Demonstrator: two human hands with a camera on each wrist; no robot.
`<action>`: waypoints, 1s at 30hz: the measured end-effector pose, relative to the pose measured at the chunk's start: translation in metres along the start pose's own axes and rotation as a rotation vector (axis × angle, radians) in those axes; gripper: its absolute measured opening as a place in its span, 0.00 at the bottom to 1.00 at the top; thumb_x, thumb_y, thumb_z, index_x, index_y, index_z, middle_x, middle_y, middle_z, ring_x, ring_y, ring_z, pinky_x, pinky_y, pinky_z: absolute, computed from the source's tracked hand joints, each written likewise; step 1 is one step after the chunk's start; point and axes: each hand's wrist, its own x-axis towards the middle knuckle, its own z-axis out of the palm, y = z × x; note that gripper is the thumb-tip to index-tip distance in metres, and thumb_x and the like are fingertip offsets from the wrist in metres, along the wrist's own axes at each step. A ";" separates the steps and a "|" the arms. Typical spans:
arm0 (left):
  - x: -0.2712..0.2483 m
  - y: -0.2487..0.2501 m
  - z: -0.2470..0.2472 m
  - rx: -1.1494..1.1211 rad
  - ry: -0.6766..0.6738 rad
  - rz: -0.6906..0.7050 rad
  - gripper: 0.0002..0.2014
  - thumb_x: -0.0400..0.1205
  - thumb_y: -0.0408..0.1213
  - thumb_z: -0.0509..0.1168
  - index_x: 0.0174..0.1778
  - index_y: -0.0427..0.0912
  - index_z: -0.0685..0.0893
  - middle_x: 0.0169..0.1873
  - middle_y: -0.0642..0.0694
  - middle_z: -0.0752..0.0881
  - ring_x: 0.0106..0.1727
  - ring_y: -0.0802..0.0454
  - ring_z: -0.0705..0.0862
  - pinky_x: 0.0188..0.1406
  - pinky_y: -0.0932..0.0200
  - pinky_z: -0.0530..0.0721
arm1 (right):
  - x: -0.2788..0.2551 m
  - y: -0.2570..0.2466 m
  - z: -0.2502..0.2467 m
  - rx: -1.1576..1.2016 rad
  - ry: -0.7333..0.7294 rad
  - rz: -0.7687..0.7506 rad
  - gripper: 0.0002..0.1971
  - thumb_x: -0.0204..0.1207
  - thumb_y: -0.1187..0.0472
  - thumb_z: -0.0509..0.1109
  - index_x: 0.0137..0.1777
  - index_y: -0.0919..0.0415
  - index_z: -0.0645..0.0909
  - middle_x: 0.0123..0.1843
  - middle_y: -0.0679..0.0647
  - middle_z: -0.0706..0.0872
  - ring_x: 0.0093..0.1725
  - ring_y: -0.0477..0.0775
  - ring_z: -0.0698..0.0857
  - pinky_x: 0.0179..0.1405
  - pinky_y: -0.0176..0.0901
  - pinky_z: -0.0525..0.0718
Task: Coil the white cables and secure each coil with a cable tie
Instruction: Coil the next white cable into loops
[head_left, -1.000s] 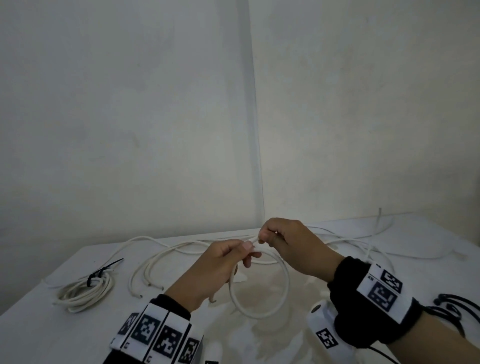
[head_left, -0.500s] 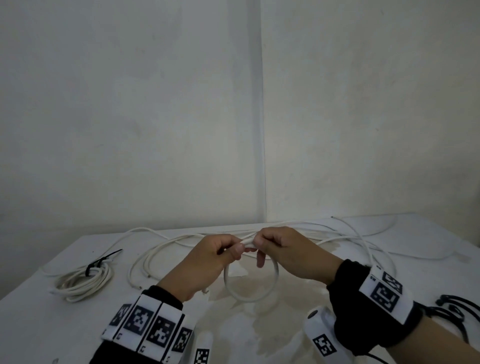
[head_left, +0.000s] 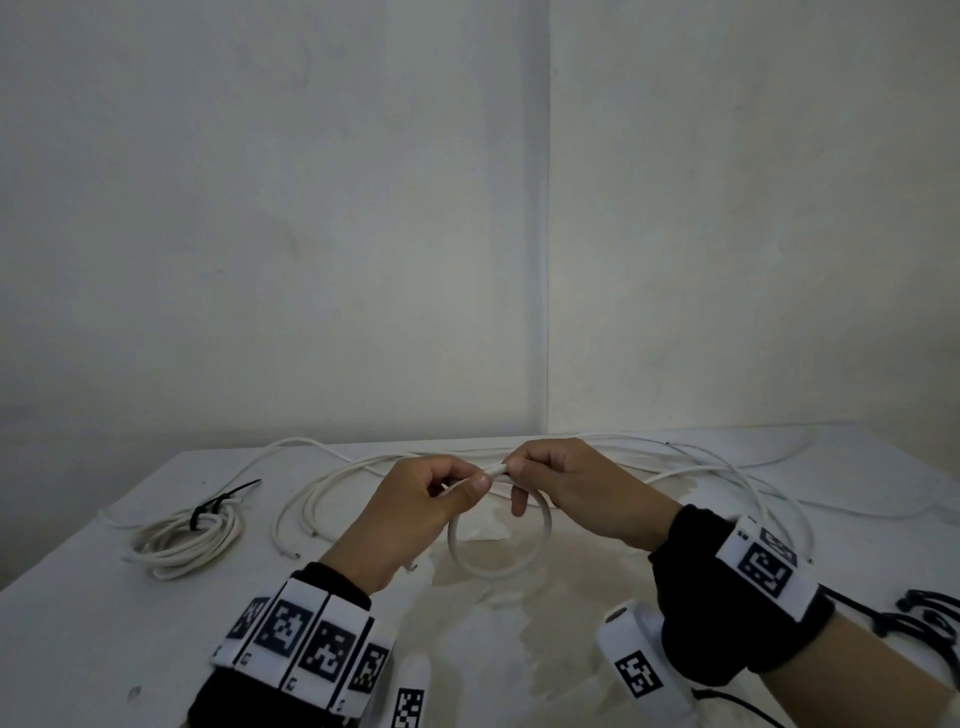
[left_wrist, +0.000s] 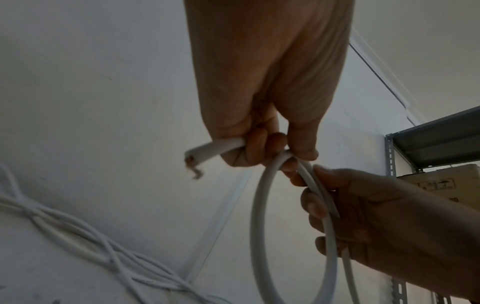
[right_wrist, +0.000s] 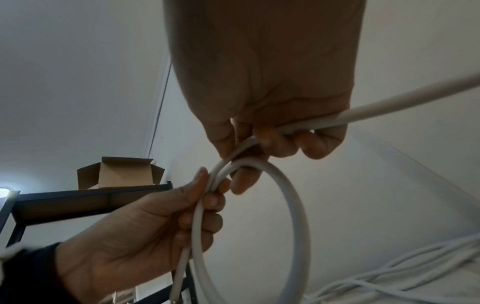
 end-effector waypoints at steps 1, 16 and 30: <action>0.000 0.000 0.000 0.001 0.000 -0.002 0.05 0.77 0.40 0.69 0.35 0.48 0.87 0.24 0.58 0.78 0.22 0.67 0.72 0.30 0.70 0.71 | 0.000 0.000 0.001 -0.027 0.007 -0.012 0.15 0.83 0.57 0.59 0.34 0.51 0.79 0.29 0.44 0.83 0.29 0.45 0.69 0.29 0.30 0.68; -0.001 0.001 0.006 0.080 0.108 0.022 0.08 0.77 0.44 0.68 0.32 0.50 0.87 0.20 0.61 0.81 0.23 0.65 0.74 0.28 0.72 0.73 | 0.008 0.009 0.011 -0.099 0.207 -0.006 0.16 0.81 0.59 0.61 0.29 0.53 0.75 0.25 0.44 0.77 0.23 0.39 0.72 0.27 0.28 0.69; -0.018 0.002 -0.011 -0.348 -0.154 -0.189 0.10 0.64 0.39 0.69 0.38 0.38 0.87 0.28 0.48 0.89 0.32 0.57 0.87 0.39 0.62 0.86 | 0.006 0.015 0.009 -0.151 0.361 -0.062 0.18 0.79 0.62 0.65 0.27 0.48 0.73 0.25 0.46 0.77 0.23 0.38 0.75 0.28 0.30 0.71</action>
